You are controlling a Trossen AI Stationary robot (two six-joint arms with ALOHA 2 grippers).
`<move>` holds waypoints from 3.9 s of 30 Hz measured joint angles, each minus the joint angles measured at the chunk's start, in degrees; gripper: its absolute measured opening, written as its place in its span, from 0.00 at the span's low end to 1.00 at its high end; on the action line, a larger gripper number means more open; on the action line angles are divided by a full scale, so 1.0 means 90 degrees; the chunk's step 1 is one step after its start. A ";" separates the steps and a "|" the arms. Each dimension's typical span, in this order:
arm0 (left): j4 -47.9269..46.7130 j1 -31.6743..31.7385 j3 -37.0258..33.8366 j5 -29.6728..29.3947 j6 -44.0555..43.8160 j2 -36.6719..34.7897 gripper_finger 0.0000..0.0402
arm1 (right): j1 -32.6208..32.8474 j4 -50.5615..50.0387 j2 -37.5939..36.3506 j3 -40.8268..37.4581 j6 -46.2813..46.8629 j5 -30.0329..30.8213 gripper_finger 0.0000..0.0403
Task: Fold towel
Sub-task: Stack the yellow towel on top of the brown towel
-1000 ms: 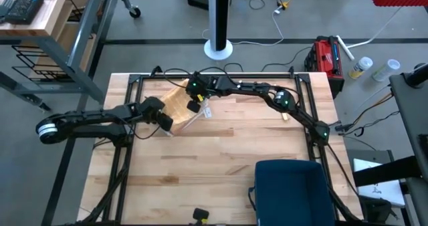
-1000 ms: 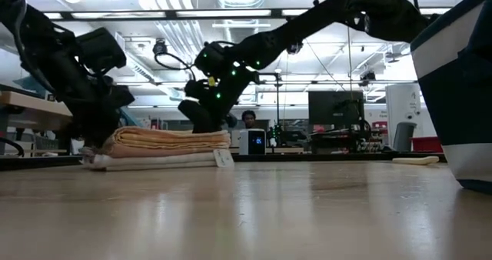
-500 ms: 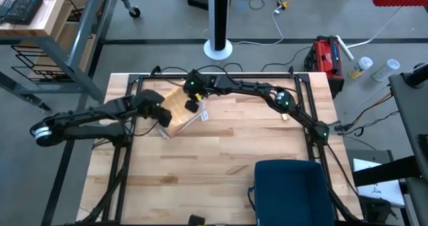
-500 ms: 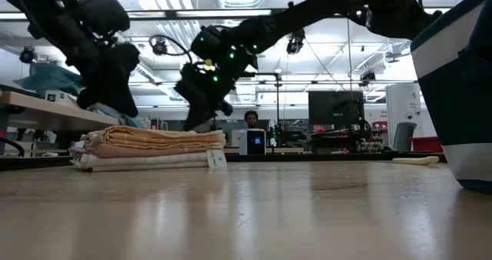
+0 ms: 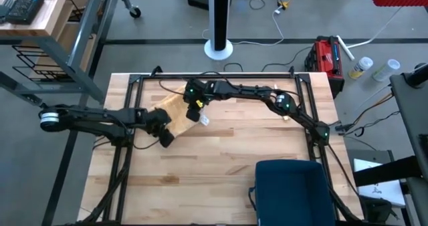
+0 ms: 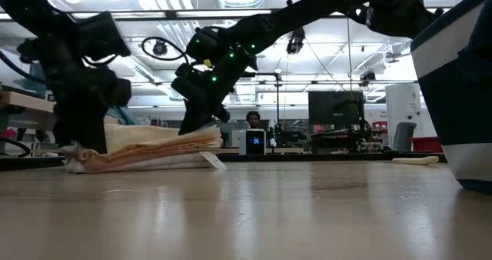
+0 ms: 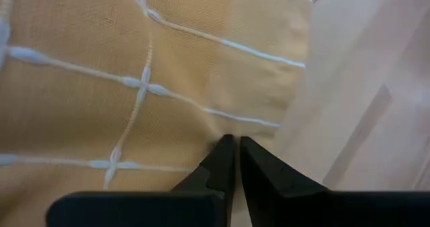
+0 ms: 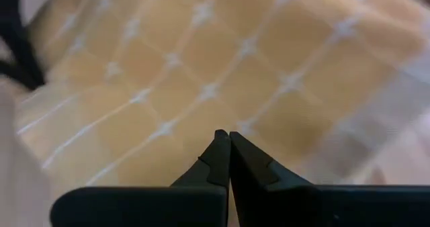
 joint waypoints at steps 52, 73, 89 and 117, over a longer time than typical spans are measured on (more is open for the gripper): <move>-0.1921 -0.0027 0.0525 -0.4238 -0.1583 0.0366 0.01 | -0.0234 0.0453 0.0042 -0.0172 0.0280 0.0315 0.00; -0.1705 -0.0033 0.1992 -0.5204 0.1014 -0.0110 0.01 | -0.0165 -0.1919 -0.0709 0.0036 -0.0195 0.0260 0.00; -0.0776 0.0442 0.0055 -0.4420 -0.0290 0.0213 0.00 | 0.0005 -0.0279 -0.0527 -0.0862 0.0251 0.0765 0.00; 0.0921 0.0772 0.0919 -0.4155 0.1539 0.0447 0.00 | -0.0102 -0.0381 -0.0753 -0.0792 0.0084 0.0216 0.00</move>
